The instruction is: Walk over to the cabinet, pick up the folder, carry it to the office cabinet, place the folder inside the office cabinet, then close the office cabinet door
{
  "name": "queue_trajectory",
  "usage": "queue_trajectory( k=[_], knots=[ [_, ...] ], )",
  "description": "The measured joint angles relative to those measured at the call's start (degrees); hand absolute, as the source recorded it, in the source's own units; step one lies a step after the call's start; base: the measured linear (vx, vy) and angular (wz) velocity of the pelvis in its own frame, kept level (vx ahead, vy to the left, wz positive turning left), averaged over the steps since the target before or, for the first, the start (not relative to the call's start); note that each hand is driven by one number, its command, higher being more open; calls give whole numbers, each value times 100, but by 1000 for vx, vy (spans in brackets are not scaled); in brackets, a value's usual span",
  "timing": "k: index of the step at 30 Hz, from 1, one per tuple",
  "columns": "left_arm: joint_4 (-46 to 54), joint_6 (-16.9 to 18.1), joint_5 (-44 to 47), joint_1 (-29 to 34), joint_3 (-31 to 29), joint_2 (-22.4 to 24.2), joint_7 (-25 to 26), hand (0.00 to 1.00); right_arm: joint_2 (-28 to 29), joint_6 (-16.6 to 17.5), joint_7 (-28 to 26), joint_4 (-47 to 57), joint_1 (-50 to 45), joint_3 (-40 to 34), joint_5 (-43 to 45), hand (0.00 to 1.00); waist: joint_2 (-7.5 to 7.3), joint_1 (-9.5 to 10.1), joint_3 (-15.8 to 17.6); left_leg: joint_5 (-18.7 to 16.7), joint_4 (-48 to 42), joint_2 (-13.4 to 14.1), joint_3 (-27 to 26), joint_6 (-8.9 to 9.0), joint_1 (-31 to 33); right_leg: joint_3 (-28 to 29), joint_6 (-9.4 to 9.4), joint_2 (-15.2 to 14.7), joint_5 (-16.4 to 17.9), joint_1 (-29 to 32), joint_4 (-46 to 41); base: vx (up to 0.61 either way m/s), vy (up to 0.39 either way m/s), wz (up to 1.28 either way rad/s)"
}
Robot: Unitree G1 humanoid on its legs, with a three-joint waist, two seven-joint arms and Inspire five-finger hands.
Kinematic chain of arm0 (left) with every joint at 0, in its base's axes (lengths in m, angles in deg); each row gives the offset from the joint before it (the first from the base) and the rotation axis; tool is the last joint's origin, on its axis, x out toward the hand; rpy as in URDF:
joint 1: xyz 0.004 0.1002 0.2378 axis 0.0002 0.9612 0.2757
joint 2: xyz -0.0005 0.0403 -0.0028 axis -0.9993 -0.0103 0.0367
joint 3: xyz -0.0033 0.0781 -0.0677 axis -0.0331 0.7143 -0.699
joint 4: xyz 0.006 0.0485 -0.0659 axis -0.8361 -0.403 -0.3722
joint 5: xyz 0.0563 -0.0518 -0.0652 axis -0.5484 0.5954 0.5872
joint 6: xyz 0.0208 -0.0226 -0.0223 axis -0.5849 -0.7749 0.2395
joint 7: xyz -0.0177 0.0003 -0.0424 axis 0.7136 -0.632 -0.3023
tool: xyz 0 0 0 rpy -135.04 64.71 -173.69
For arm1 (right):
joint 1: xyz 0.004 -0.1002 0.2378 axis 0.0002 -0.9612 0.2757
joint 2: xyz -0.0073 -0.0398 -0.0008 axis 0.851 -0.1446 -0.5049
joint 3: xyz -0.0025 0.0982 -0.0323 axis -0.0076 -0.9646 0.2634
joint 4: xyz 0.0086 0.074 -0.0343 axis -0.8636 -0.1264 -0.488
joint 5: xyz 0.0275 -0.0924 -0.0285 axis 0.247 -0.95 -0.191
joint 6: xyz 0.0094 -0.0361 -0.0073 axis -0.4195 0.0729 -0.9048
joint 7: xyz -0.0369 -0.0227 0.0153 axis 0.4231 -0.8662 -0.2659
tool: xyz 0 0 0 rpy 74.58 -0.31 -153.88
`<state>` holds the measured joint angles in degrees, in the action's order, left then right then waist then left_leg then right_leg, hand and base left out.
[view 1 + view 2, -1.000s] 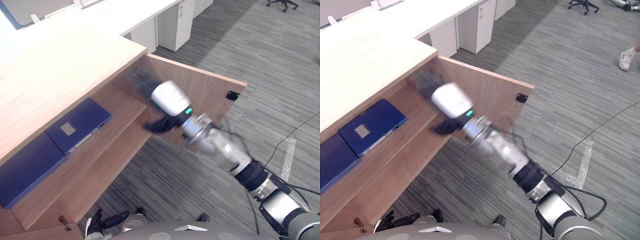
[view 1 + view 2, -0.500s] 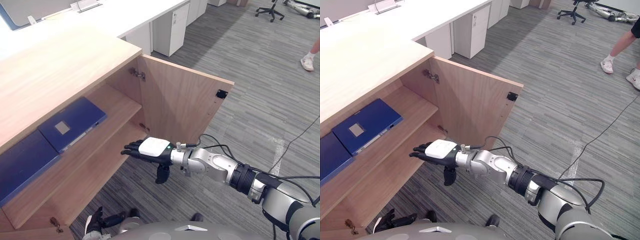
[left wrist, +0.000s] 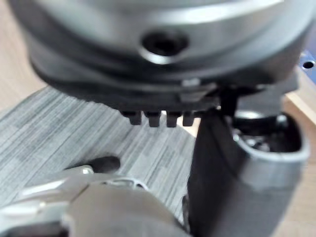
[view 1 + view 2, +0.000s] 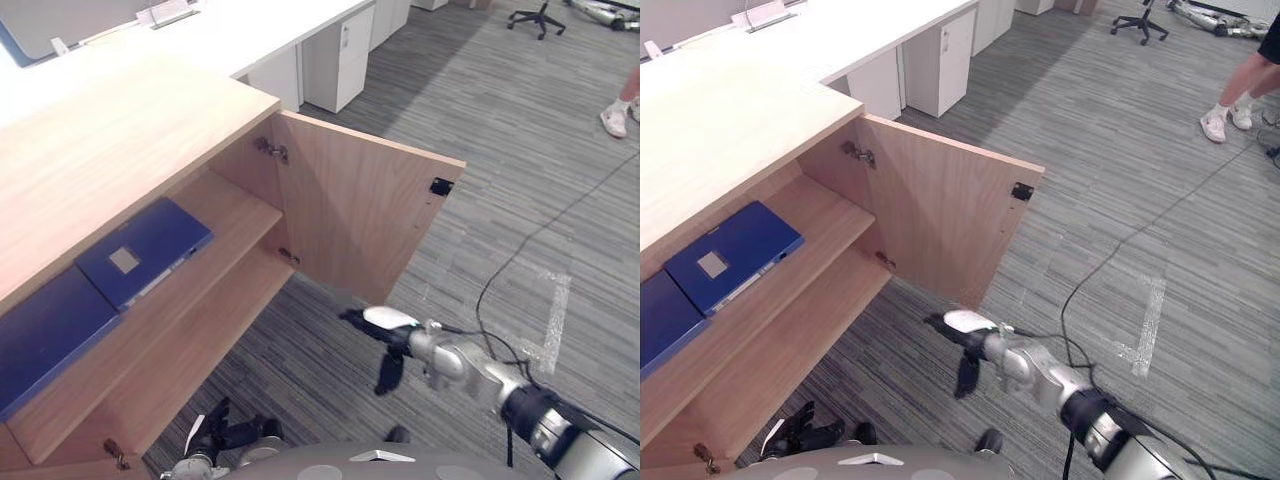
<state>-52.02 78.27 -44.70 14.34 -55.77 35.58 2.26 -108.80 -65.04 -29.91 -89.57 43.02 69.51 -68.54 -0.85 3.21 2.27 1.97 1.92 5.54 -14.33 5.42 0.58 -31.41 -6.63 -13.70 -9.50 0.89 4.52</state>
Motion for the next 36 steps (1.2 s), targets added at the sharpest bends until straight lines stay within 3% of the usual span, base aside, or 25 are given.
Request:
queue_trajectory(
  k=[3, 5, 8, 15, 21, 24, 36],
  knots=[
    [-6, 1, -1, 1, 97, 23, -43, 100, 49, 119, 41, -562, -275, -1014, -15, 100, 121, -28, -33, -3, -32, -1, 9, -4, 8, -2, -4, -10, -2, -6, 0, -4, 0, 1],
    [-16, 3, -1, 6, 167, 26, -44, 100, 41, -109, 268, -1004, -375, -1827, -16, 100, 197, -27, -74, -4, -47, -5, 41, -5, 18, -42, -7, -21, -4, -27, 0, -12, 0, 7],
    [-89, 4, -2, 9, 190, 27, -34, 100, -215, -367, 581, -1332, -373, -2214, -13, 100, 233, -80, -99, -4, -55, -3, 84, -3, -9, -104, -22, -15, 10, -93, 0, -9, -1, 7],
    [-178, 7, -3, 3, 188, 28, -35, 100, -208, -506, 679, -2133, -339, -2682, 65, 100, 239, -181, -104, -4, -59, -3, 109, -3, -14, -122, -26, -21, 17, -115, 0, -3, -1, 1],
    [-313, 8, -6, -11, 68, 126, 64, 100, -29, -1064, 1283, -3171, 507, -4062, 1145, 100, 282, -218, -118, 0, -60, -35, 120, -6, -23, -122, -22, -17, 11, -124, 0, 0, 0, 0],
    [-350, 5, -9, -11, -62, 179, 98, 100, -35, -1143, 1470, -3377, 973, -4328, 1288, 100, 275, -247, -105, 0, -60, -40, 137, -7, -35, -134, -22, -18, 11, -144, 0, -4, 1, 1],
    [-301, 143, -12, -94, -320, 287, 217, 100, -40, -1139, 1560, -3645, 2795, -4284, 1636, 100, 288, -154, 301, 45, -52, -121, 459, -65, 27, -464, -21, -72, 10, -305, -1, -7, 6, 14]
  ],
)
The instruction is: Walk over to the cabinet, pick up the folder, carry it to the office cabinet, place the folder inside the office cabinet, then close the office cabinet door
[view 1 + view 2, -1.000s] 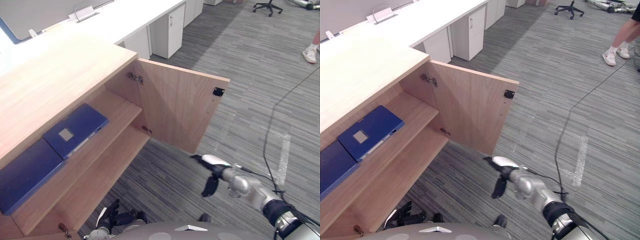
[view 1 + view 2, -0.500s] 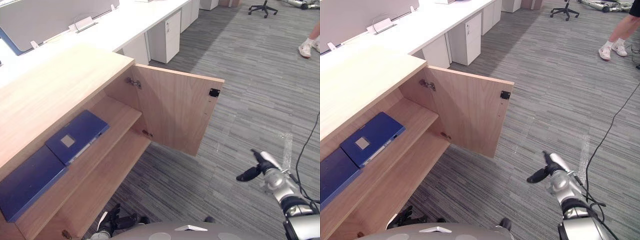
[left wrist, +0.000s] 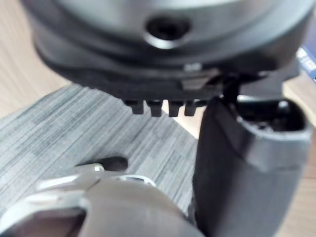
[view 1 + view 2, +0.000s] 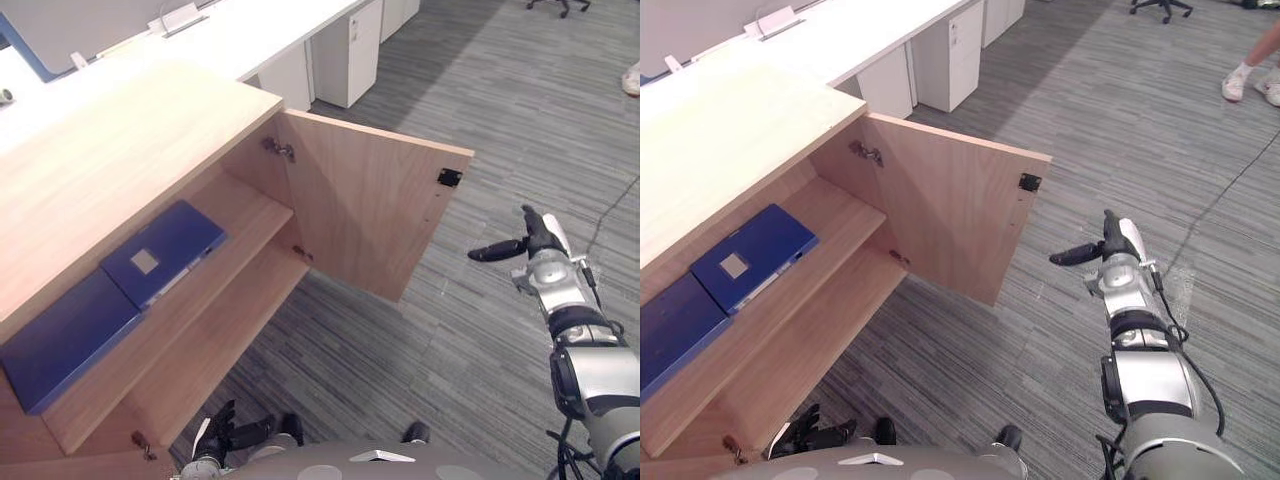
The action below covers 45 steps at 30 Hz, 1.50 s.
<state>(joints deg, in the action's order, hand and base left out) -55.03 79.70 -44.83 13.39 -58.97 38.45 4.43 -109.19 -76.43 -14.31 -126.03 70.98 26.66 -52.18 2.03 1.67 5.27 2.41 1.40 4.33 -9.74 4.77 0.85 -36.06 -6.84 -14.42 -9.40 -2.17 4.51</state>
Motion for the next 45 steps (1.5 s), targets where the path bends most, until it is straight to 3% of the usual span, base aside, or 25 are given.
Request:
queue_trajectory(
  k=[10, 19, 24, 28, 31, 34, 36, 38, 41, 45],
  knots=[
    [87, 20, -1, -117, -6, -2, 10, 100, 188, 1, -7, -178, 670, 452, 2, 100, -43, 243, 179, 23, 20, -135, 202, -35, 58, -197, 2, -118, -3, -81, 0, 4, 18, 12],
    [173, 31, 4, -169, 2, -10, 42, 100, 291, -128, 258, -77, 1062, 764, 211, 100, -14, 252, 390, 56, 81, -163, 153, -76, 74, -131, -28, -142, -27, -4, 0, -4, 5, -4],
    [259, -3, 4, -185, -71, -16, 68, 100, 267, -490, 353, 1144, 814, 1280, 192, 100, 51, 108, 519, -4, -1, -38, -12, -57, 122, 28, -35, -86, -49, 113, 2, -16, -16, -16],
    [254, -29, -10, -178, -209, 1, 66, 100, -184, -488, 230, 2598, 58, 1929, -251, 100, 140, 67, 538, -143, -215, 138, -92, 15, 179, 109, -29, 81, -45, 129, 6, 17, -45, -18],
    [238, -30, -71, -183, -218, -6, 64, 100, -778, -446, -12, 3537, -243, 2888, -747, 100, 170, -57, 526, -176, -232, 284, -137, 60, 153, 189, -3, 236, -28, 133, 8, 1, -57, -18],
    [151, -28, -242, -208, -240, -11, 70, 100, -1532, -43, -295, 4368, -314, 3923, -968, 100, 191, -82, 509, -220, -258, 405, -278, 125, 66, 304, 72, 349, 23, 140, 10, -38, -74, -26],
    [-50, -30, -264, -351, -215, -23, 69, 100, -1940, 781, -825, 5194, -316, 4900, -1180, 100, 204, -69, 465, -208, -321, 545, -292, 187, 72, 334, 194, 493, 116, 141, 11, -85, -102, -16],
    [-162, -45, -263, -390, -215, -24, 72, 100, -1938, 1293, -1037, 5577, -342, 5263, -1196, 100, 227, -54, 377, -172, -313, 626, -288, 244, 95, 333, 225, 572, 140, 170, 38, -74, -75, -1],
    [-235, -75, -330, -412, -201, 1, 69, 100, -1613, 1548, -1288, 5746, -344, 5820, -1425, 100, 270, 51, 123, -118, -273, 673, -205, 274, 189, 256, 270, 631, 176, 228, 39, -44, -43, 13],
    [-255, -125, -443, -435, -230, -2, 81, 100, -1152, 1812, -1567, 5906, -377, 6389, -1421, 100, 219, 381, -39, 30, -80, 662, -90, 294, 185, 156, 280, 645, 182, 225, 38, -2, 5, 18]
  ],
)
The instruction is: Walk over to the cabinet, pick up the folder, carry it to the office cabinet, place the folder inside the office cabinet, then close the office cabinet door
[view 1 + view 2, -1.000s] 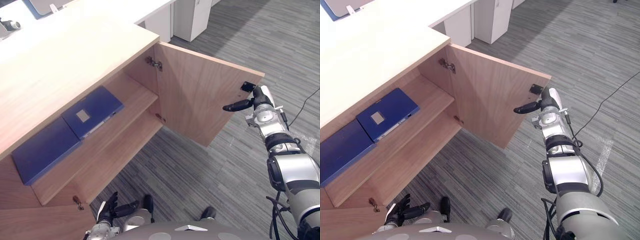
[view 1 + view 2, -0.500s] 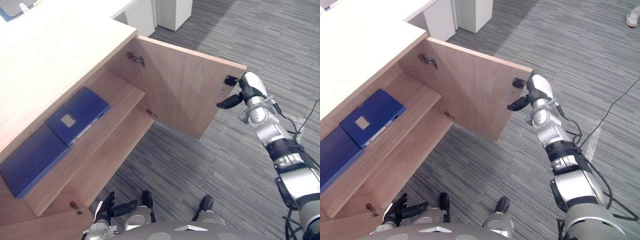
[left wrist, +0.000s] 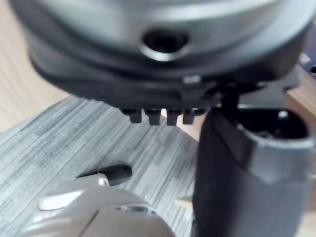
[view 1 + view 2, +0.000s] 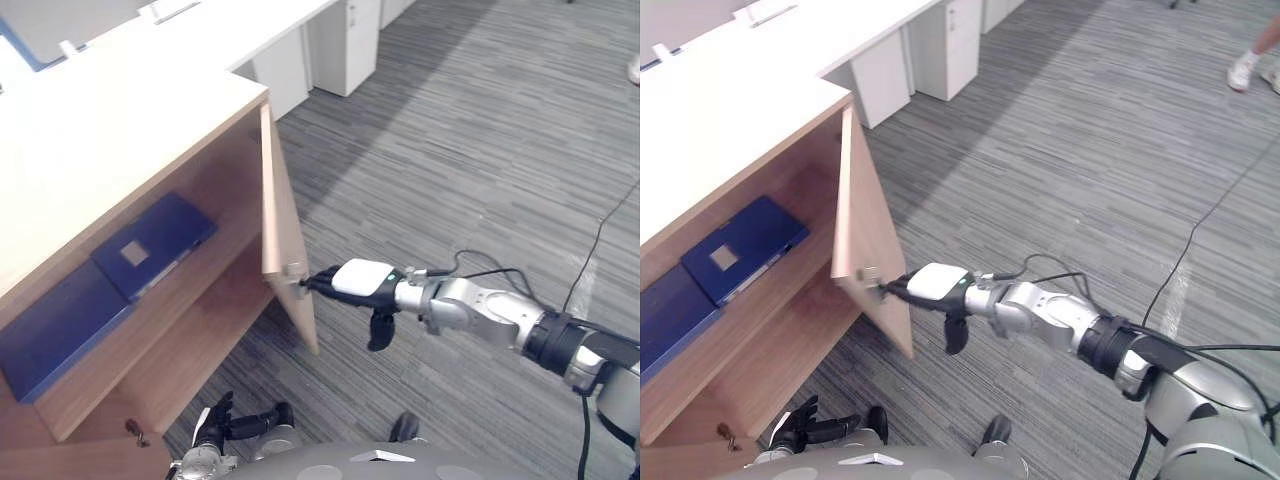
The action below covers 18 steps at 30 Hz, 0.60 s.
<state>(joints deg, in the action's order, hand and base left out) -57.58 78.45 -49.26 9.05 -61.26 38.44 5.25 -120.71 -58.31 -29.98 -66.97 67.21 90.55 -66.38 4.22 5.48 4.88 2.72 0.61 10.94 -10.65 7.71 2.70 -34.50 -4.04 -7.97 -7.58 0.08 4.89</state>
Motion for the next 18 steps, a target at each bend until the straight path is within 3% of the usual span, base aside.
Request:
queue_trajectory(
  k=[2, 7, 15, 18],
  knots=[
    [-6, -9, 1, 10, -141, -5, 12, 100, 260, 159, -131, 185, 6, 361, 2, 100, -143, 125, -81, 53, 71, -7, 21, 17, -8, -20, 0, -1, -1, 6, 0, 19, 21, 9],
    [-38, -22, -22, 20, -223, -70, 115, 100, 837, 229, -296, 247, 15, 708, 14, 100, -417, 182, -248, 56, 68, -39, 20, 17, -12, -16, -3, -38, -2, -1, -1, 19, 14, 0],
    [-52, -20, -21, 20, -222, -65, 176, 100, 994, 201, -285, 69, 103, 728, 9, 100, -451, 221, -269, 60, 73, -37, 73, 17, -3, -53, -3, -35, -2, -24, -1, -2, 4, 2],
    [-53, -18, -21, 7, -221, -66, 184, 100, 1088, 172, -188, -516, -541, 192, -3, 100, -481, 253, -287, 62, 74, -47, 128, 17, 15, -109, -12, -41, 7, -42, -1, 19, 16, 11]
  ],
)
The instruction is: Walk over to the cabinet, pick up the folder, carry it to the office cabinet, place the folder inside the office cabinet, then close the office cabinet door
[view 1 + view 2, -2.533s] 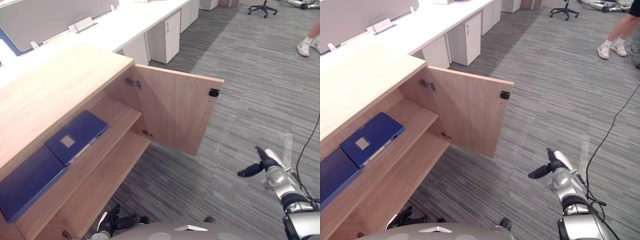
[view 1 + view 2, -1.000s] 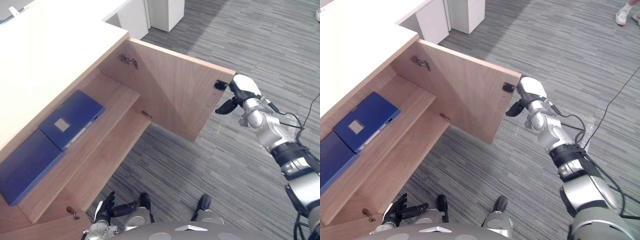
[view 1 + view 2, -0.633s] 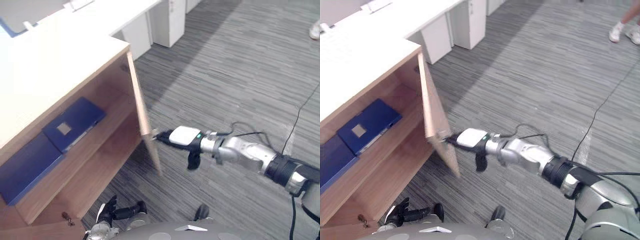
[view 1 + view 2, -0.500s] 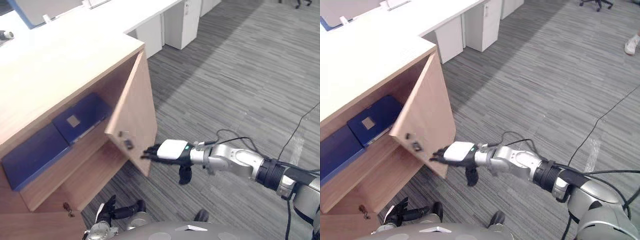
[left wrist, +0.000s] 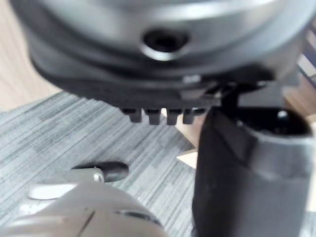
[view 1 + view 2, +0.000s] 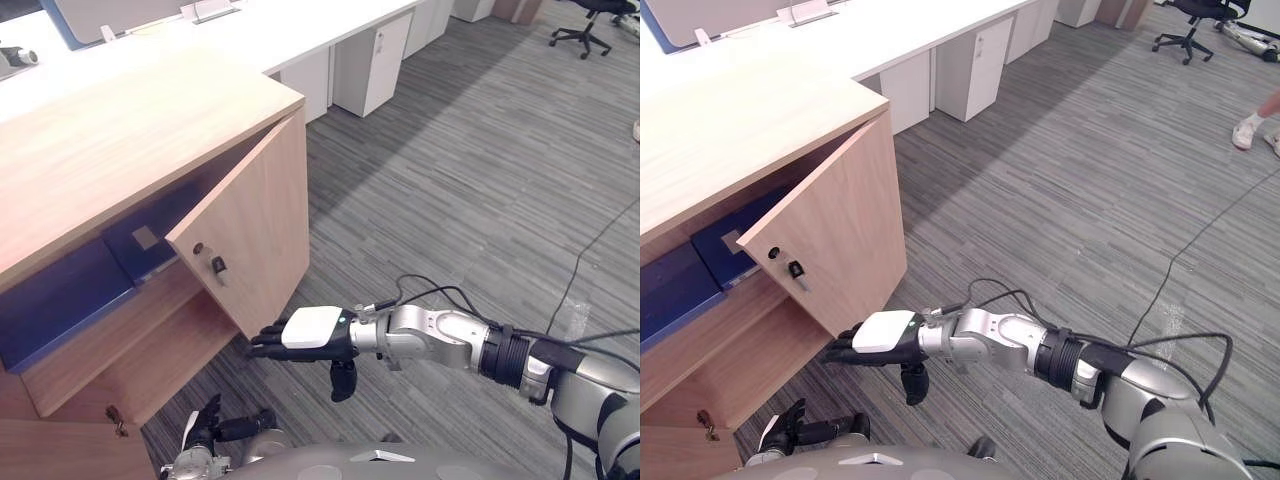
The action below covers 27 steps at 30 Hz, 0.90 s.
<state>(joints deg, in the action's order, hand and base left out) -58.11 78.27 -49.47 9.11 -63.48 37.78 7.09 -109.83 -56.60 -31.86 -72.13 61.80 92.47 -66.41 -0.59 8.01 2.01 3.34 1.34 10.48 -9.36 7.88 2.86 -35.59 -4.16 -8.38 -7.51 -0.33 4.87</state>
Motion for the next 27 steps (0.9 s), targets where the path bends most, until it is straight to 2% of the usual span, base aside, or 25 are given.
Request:
queue_trajectory(
  k=[4, 5, 6, 7, 11, 12, 13, 14, 15, 16, 17, 18, 20, 21, 22, 24, 27],
  knots=[
    [-9, -2, -24, -4, 28, -1, 17, 100, 408, -374, 180, -1179, -1299, -1386, -433, 100, -3, -36, 4, 59, 125, -101, 149, -36, -24, -160, -60, -79, 36, -68, -28, 37, 26, 20],
    [-9, -1, -23, -4, 70, -2, 45, 100, 623, -528, 286, -1599, -1695, -1938, -454, 100, -7, -40, 1, 68, 160, -143, 184, -50, -31, -197, -89, -147, 43, -88, -29, 158, 177, 77],
    [-58, 2, -25, 2, 149, 66, 55, 100, 1555, -1379, 1025, -3303, -2580, -4041, -425, 100, 23, -200, -10, 43, 181, -492, 496, -179, -103, -497, -368, -593, 275, -206, -485, 188, 213, 80],
    [-66, 2, -25, 18, 154, 55, 68, 100, 1563, -1506, 1113, -3328, -2679, -4094, -419, 100, -4, -195, -11, 19, 177, -570, 516, -216, -149, -508, -412, -722, 345, -217, -642, 196, 227, 75],
    [-67, 0, -25, 5, 325, -12, 151, 100, 1855, -1509, 1256, -3450, -2764, -4438, -367, 100, -80, -218, -30, -41, 155, -807, 597, -323, -147, -547, -497, -1091, 517, -131, -1091, 49, 88, 17],
    [-65, 0, -32, -8, 353, -21, 157, 100, 1994, -1524, 1328, -3549, -2842, -4693, -273, 100, -82, -242, -29, -74, 109, -892, 709, -375, -146, -615, -461, -1278, 639, -116, -1422, 4, 86, 66],
    [-59, 0, -34, -25, 367, -5, 168, 100, 2193, -1552, 1433, -3806, -2954, -5136, -75, 100, -122, -267, 14, -183, 46, -1016, 929, -514, -110, -587, -116, -1596, 854, -51, -2121, 3, 128, 131],
    [-18, 23, -33, -21, 394, -26, 176, 100, 2453, -1598, 1542, -4295, -3055, -5793, 132, 100, -132, -351, 31, -291, -185, -1171, 1300, -646, -81, 29, 434, -1839, 925, 91, -2943, -2, 112, 146],
    [0, 24, -28, -23, 456, -49, 200, 100, 2590, -1668, 1596, -4571, -3101, -6110, 321, 100, -77, -358, 23, -317, -273, -1195, 1551, -671, -82, 566, 524, -1815, 1005, 228, -3236, 45, 37, 173],
    [-3, 13, -24, -77, 527, -96, 259, 100, 2813, -1786, 1673, -4875, -3206, -6530, 711, 100, -15, -405, -13, -350, -401, -1164, 1913, -666, 21, 1350, 359, -1492, 1277, 267, -3225, 78, -94, 167],
    [18, 27, -23, -160, 499, -232, 331, 100, 3009, -1908, 1657, -5104, -3170, -6940, 1109, 100, -243, -382, 52, -270, -467, -1232, 2226, -577, 87, 1872, 185, -1121, 1349, 267, -2800, 120, -210, 179],
    [-35, 6, -23, -200, 478, -408, 396, 100, 3129, -1948, 1686, -5243, -3152, -6951, 1300, 100, -464, -370, 210, -227, -455, -1384, 2435, -556, 110, 1820, 100, -1084, 1377, 182, -2460, 104, -227, 129],
    [-88, -65, -22, -149, 443, -440, 435, 100, 3237, -1945, 1750, -5314, -3186, -7013, 1447, 100, -593, -380, 134, -144, -413, -1405, 2718, -472, 203, 1732, -114, -972, 1317, -138, -1945, 78, -152, 81],
    [-129, -68, -22, -129, 431, -418, 434, 100, 3288, -1946, 1755, -5328, -3194, -7060, 1501, 100, -630, -360, 108, -117, -395, -1396, 2811, -440, 267, 1579, -143, -919, 1316, -247, -1710, 47, -144, 65],
    [-201, -86, -4, -126, 292, -368, 436, 100, 3342, -1944, 1751, -5328, -3172, -7064, 1631, 100, -643, -350, 113, -92, -391, -1377, 2892, -401, 324, 1468, -243, -841, 1291, -372, -1439, 16, -198, 41],
    [-259, -108, 46, -123, 174, -270, 484, 100, 3416, -1930, 1751, -5327, -3150, -7066, 1711, 100, -641, -353, 114, -49, -378, -1325, 2984, -331, 363, 1399, -308, -719, 1292, -520, -1158, -30, -151, 24],
    [-298, -103, 72, -172, 15, -104, 495, 100, 3448, -1926, 1735, -5324, -3130, -7114, 1892, 100, -425, -362, 205, 98, -190, -1119, 3144, -115, 355, 1305, -390, -445, 1349, -638, -963, -84, -131, 13]
  ],
)
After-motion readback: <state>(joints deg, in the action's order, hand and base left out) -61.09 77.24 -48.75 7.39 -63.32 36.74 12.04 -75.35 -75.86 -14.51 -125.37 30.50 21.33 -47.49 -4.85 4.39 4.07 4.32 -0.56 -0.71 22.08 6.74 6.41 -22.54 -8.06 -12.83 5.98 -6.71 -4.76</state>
